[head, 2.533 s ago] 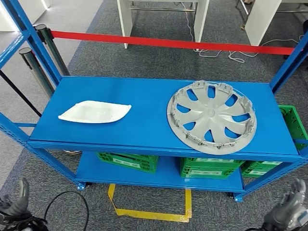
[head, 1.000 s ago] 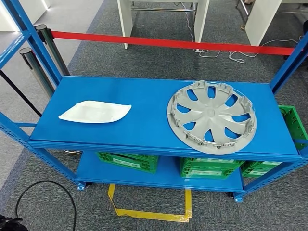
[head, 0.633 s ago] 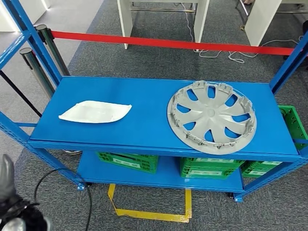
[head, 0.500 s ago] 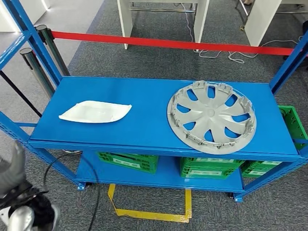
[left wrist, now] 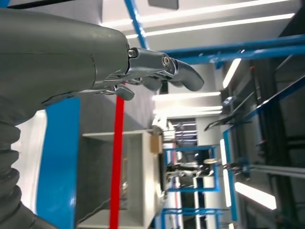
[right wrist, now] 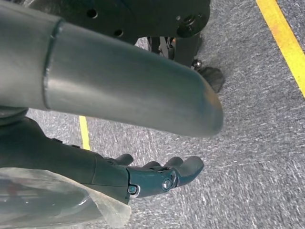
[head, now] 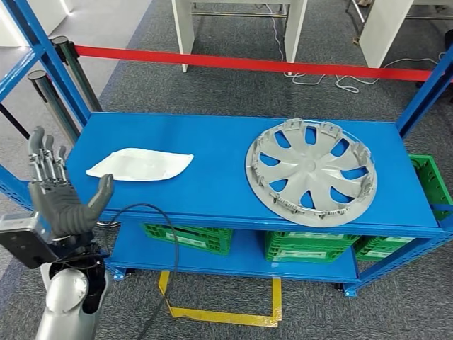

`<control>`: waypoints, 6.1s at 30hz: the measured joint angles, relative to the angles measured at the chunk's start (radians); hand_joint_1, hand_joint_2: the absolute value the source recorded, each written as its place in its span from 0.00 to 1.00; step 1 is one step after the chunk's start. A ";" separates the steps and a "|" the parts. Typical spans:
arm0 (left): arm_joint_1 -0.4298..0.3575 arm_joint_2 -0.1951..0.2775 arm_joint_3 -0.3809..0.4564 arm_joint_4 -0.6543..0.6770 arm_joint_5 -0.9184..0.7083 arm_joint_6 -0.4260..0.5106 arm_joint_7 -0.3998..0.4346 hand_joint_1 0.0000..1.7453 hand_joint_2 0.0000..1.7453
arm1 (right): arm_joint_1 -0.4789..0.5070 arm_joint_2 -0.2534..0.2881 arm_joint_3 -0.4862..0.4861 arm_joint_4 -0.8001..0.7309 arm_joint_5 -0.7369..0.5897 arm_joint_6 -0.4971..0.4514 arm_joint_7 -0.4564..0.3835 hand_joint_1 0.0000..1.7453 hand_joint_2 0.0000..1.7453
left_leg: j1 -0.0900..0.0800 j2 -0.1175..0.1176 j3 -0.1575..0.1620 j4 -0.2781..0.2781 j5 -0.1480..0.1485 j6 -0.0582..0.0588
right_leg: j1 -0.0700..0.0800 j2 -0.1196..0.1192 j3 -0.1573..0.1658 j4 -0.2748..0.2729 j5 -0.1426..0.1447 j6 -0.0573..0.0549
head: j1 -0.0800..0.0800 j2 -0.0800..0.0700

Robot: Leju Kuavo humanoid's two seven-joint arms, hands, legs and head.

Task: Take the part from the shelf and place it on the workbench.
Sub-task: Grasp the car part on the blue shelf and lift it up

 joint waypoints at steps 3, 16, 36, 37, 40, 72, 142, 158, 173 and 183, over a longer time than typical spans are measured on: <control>-0.049 0.029 -0.032 0.039 -0.038 -0.062 0.054 0.00 1.00 | -0.002 0.000 -0.009 0.007 -0.007 0.027 -0.001 0.00 0.00 | 0.000 0.000 0.000 0.000 0.000 0.000 | 0.000 -0.001 0.000 0.000 0.000 0.000 | 0.000 0.000; -0.401 0.150 -0.165 0.427 -0.486 -0.070 0.185 0.00 1.00 | -0.004 0.015 0.023 0.035 0.109 0.067 0.095 0.00 0.00 | 0.000 0.000 0.000 0.000 0.002 0.000 | 0.000 0.000 0.000 0.000 0.002 0.000 | 0.000 0.000; -0.607 0.233 -0.258 0.736 -0.726 -0.076 0.255 0.00 1.00 | -0.005 0.018 0.082 0.044 0.165 0.083 0.106 0.00 0.00 | 0.000 0.000 -0.001 0.000 0.002 0.000 | 0.000 0.000 0.000 0.000 0.002 0.000 | 0.000 0.000; -0.613 0.238 -0.260 0.748 -0.720 -0.089 0.253 0.00 0.75 | -0.005 0.018 0.084 0.044 0.167 0.083 0.104 0.00 0.00 | 0.000 0.000 -0.001 0.000 0.002 0.000 | 0.000 0.000 0.000 0.000 0.002 0.000 | 0.000 0.000; -0.610 0.253 -0.262 0.764 -0.696 -0.118 0.246 0.00 0.00 | -0.004 0.018 0.090 0.044 0.172 0.082 0.104 0.00 0.00 | 0.000 0.000 -0.001 0.000 0.002 0.000 | 0.000 0.001 0.000 0.000 0.002 0.000 | 0.000 0.000; -0.552 0.246 -0.301 0.851 -0.673 -0.160 0.228 0.00 0.50 | -0.007 0.012 0.130 0.044 0.233 0.051 0.210 0.00 0.00 | 0.000 0.000 -0.002 0.001 0.002 0.000 | 0.000 0.000 -0.001 0.000 0.002 0.000 | 0.000 0.000; -0.736 0.095 -0.392 1.399 -1.090 -0.039 0.604 0.00 1.00 | -0.007 -0.005 0.154 0.044 0.255 0.066 0.174 0.00 0.00 | 0.000 0.000 -0.004 0.002 0.003 0.000 | 0.000 0.000 -0.002 0.000 0.003 0.001 | 0.000 0.000; -0.738 0.103 -0.373 1.420 -1.104 -0.066 0.612 1.00 1.00 | -0.006 -0.005 0.154 0.044 0.248 0.064 0.178 0.00 0.00 | 0.000 0.000 -0.004 0.002 0.003 0.001 | 0.000 0.000 -0.002 0.001 0.003 0.001 | 0.000 0.000; -0.737 0.128 -0.379 1.437 -1.227 -0.059 0.682 1.00 1.00 | -0.004 -0.005 0.154 0.044 0.248 0.031 0.096 0.00 0.00 | 0.000 0.000 -0.004 0.002 0.003 0.001 | 0.000 0.000 -0.002 0.001 0.003 0.001 | 0.000 0.000; -0.725 0.172 -0.433 1.438 -1.310 0.137 0.763 1.00 1.00 | -0.003 -0.005 0.154 0.044 0.255 0.018 0.085 0.00 0.00 | 0.000 0.000 -0.004 0.002 0.003 0.001 | 0.000 0.000 -0.002 0.001 0.003 0.001 | 0.000 0.000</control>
